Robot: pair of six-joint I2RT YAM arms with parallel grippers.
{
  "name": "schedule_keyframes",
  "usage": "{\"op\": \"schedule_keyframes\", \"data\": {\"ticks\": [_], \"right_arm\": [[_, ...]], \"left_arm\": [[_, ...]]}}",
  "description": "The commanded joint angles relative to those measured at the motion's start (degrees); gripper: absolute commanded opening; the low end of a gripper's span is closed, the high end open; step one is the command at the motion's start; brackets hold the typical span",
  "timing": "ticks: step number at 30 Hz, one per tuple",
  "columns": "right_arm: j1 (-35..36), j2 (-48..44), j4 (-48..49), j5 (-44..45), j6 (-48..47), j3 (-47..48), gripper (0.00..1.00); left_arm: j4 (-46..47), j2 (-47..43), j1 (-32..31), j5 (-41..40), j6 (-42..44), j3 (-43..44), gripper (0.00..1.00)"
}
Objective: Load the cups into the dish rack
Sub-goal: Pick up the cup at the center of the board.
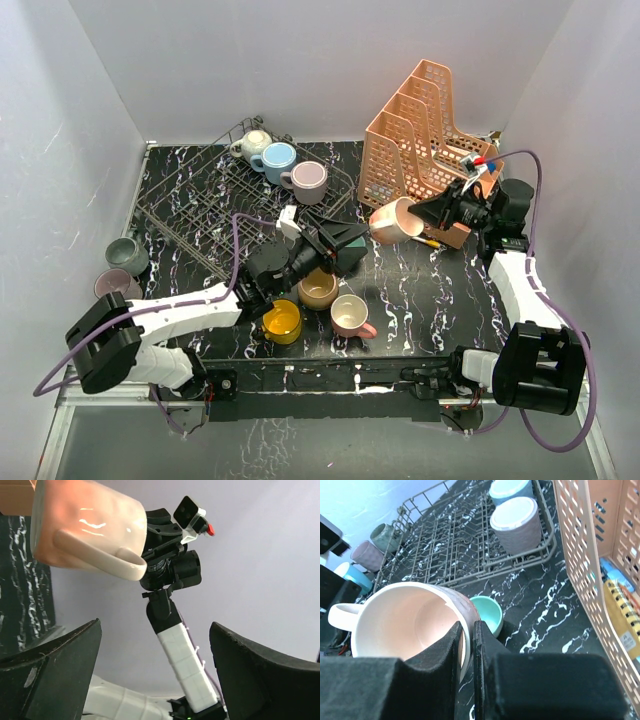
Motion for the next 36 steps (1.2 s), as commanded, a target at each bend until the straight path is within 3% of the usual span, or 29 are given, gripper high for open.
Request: {"op": "schedule_keyframes", "data": {"ticks": [1,9,19,25,31,34,36], "right_arm": [[-0.13,-0.49,14.05,-4.79,7.88,4.79,0.08],[-0.07,0.02,26.09,-7.69,17.43,4.94,0.08],[-0.06,0.21,49.61,-11.09,31.76,1.06,0.08],[-0.04,-0.14,52.33,-12.48,32.01,-0.16,0.08],[-0.09,-0.67,55.08,-13.26,32.18,-1.49,0.08],[0.04,-0.84,56.6,-13.94,32.36,-2.46,0.08],[0.04,-1.05,57.96,-14.51,32.87,-3.01,0.08]], "left_arm": [[6.07,0.8,-1.62,-6.95,-7.96,2.4,0.87],[11.91,9.25,-2.2,-4.58,-11.96,9.51,0.83],[16.83,13.8,-2.21,-4.02,-12.37,13.2,0.61],[17.81,14.16,-2.25,-1.63,-10.61,14.98,0.48],[19.15,14.55,-2.21,0.12,-9.8,15.63,0.44],[20.65,15.17,-2.25,1.14,-9.74,16.1,0.36],[21.73,15.65,-2.2,1.57,-9.84,16.21,0.25]]}}
